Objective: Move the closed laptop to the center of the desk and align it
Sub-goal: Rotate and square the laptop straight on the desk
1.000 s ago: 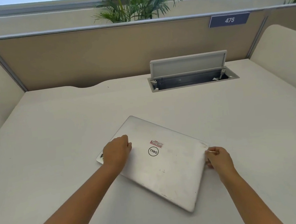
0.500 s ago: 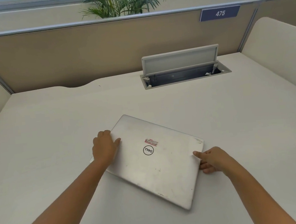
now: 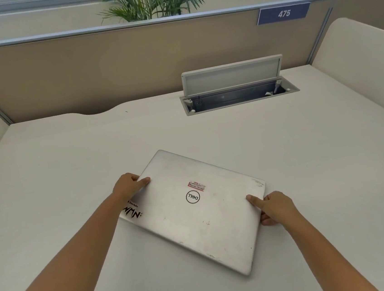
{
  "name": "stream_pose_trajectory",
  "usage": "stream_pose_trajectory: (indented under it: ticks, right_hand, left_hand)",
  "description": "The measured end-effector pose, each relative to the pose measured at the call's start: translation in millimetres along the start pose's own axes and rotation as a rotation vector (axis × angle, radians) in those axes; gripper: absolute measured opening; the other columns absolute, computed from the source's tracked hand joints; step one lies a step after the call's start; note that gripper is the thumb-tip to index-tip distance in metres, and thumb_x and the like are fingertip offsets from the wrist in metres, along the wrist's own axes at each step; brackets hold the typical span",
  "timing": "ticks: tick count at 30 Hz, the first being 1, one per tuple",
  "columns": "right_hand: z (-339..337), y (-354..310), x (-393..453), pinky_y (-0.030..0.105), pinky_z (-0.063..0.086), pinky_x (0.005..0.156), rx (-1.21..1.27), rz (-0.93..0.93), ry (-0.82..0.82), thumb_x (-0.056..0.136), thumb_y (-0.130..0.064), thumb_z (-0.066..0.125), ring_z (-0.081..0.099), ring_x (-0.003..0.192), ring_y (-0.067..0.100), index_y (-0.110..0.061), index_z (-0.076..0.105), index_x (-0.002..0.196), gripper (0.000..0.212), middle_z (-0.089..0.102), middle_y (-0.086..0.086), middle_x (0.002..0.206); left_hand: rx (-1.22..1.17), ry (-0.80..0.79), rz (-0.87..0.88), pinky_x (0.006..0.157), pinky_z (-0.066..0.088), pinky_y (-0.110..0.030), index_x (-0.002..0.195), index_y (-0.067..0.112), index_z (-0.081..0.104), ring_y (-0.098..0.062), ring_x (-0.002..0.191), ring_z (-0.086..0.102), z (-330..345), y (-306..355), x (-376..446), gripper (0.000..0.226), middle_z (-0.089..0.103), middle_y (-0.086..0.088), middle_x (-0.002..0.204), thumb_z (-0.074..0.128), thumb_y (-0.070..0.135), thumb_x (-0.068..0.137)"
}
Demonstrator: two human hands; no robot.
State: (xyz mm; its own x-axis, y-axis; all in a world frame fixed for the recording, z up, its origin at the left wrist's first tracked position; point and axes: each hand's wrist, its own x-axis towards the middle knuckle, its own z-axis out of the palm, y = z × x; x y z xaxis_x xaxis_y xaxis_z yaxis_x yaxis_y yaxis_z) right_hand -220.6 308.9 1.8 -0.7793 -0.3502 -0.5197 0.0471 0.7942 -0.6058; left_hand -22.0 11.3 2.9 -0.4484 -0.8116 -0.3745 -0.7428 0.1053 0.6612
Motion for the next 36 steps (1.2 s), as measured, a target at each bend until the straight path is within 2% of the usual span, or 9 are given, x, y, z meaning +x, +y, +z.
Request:
stream_pose_trajectory:
  ticks: [2, 6, 11, 13, 16, 21, 24, 31, 36]
  right_hand:
    - [3.4, 1.6, -2.3, 0.033, 0.055, 0.061, -0.019, -0.041, 0.057, 0.080, -0.049, 0.065, 0.068, 0.048, 0.024, -0.012, 0.038, 0.055, 0.052, 0.064, 0.009, 0.058]
    - [10.6, 2.9, -5.6, 0.031, 0.052, 0.058, -0.118, -0.090, 0.148, 0.078, -0.061, 0.057, 0.068, 0.053, 0.025, -0.007, 0.049, 0.075, 0.055, 0.067, 0.009, 0.074]
    - [9.1, -3.0, -2.3, 0.031, 0.056, 0.057, -0.195, -0.057, 0.117, 0.078, -0.066, 0.052, 0.065, 0.049, 0.024, -0.003, 0.054, 0.091, 0.065, 0.068, 0.011, 0.076]
    - [9.4, -4.3, -2.2, 0.031, 0.056, 0.054, -0.199, -0.051, 0.111, 0.078, -0.066, 0.052, 0.064, 0.046, 0.023, -0.002, 0.053, 0.091, 0.065, 0.067, 0.011, 0.077]
    - [9.8, -4.8, -0.9, 0.035, 0.058, 0.055, -0.170, -0.044, 0.117, 0.078, -0.065, 0.054, 0.067, 0.048, 0.026, -0.002, 0.053, 0.087, 0.064, 0.067, 0.011, 0.073]
    - [8.7, 0.6, 0.9, 0.039, 0.058, 0.062, -0.082, -0.065, 0.153, 0.079, -0.059, 0.058, 0.070, 0.057, 0.032, -0.012, 0.039, 0.054, 0.057, 0.059, 0.007, 0.056]
    - [11.0, 4.8, 1.2, 0.038, 0.056, 0.062, -0.065, -0.079, 0.188, 0.077, -0.061, 0.059, 0.069, 0.059, 0.032, -0.014, 0.036, 0.054, 0.057, 0.058, 0.006, 0.055]
    - [17.8, 13.6, 4.1, 0.032, 0.047, 0.056, -0.009, -0.126, 0.245, 0.077, -0.064, 0.056, 0.067, 0.064, 0.032, -0.014, 0.035, 0.060, 0.056, 0.055, 0.004, 0.058]
    - [21.0, 12.5, 7.8, 0.030, 0.042, 0.055, -0.018, -0.138, 0.228, 0.082, -0.061, 0.053, 0.057, 0.062, 0.020, -0.009, 0.050, 0.076, 0.052, 0.058, 0.002, 0.067]
  left_hand:
    - [-0.004, -0.033, -0.016, 0.051, 0.018, -0.028, 0.053, 0.018, 0.033, -0.021, 0.055, 0.031, -6.7, -2.4, 3.6, 0.047, 0.032, -0.002, 0.058, 0.067, 0.035, 0.081]
    - [-0.063, -0.078, -0.027, 0.053, 0.022, -0.029, 0.063, 0.012, 0.045, -0.022, 0.064, 0.036, -14.7, -4.0, 8.4, 0.038, 0.039, -0.009, 0.071, 0.071, 0.036, 0.077]
    - [-0.064, -0.070, -0.023, 0.056, 0.030, -0.027, 0.070, 0.007, 0.062, -0.023, 0.071, 0.044, -12.2, -8.5, 14.7, 0.030, 0.049, -0.011, 0.077, 0.072, 0.035, 0.076]
    - [-0.066, -0.075, -0.035, 0.057, 0.029, -0.028, 0.067, 0.008, 0.061, -0.022, 0.071, 0.043, -11.4, -8.9, 15.8, 0.031, 0.048, -0.011, 0.076, 0.073, 0.036, 0.075]
    - [-0.109, -0.088, -0.050, 0.051, 0.024, -0.027, 0.055, 0.009, 0.055, -0.021, 0.058, 0.036, -13.3, -7.2, 16.0, 0.035, 0.043, -0.008, 0.065, 0.074, 0.030, 0.075]
    - [-0.117, -0.106, -0.058, 0.035, 0.017, -0.017, 0.049, 0.015, 0.037, -0.013, 0.038, 0.022, -17.8, -9.4, 17.4, 0.047, 0.023, 0.007, 0.036, 0.073, 0.025, 0.077]
    - [-0.149, -0.112, -0.044, 0.033, 0.014, -0.014, 0.050, 0.016, 0.033, -0.009, 0.030, 0.017, -18.0, -13.9, 18.5, 0.049, 0.021, 0.003, 0.044, 0.072, 0.025, 0.078]
    - [-0.219, -0.103, -0.078, 0.051, 0.018, -0.027, 0.050, 0.020, 0.027, -0.017, 0.051, 0.023, -17.3, -17.8, 17.2, 0.053, 0.024, -0.002, 0.058, 0.070, 0.029, 0.079]
    - [-0.283, -0.138, -0.105, 0.055, 0.035, -0.026, 0.065, 0.012, 0.045, -0.022, 0.060, 0.041, -21.8, -20.5, 11.5, 0.034, 0.044, -0.009, 0.070, 0.069, 0.031, 0.080]
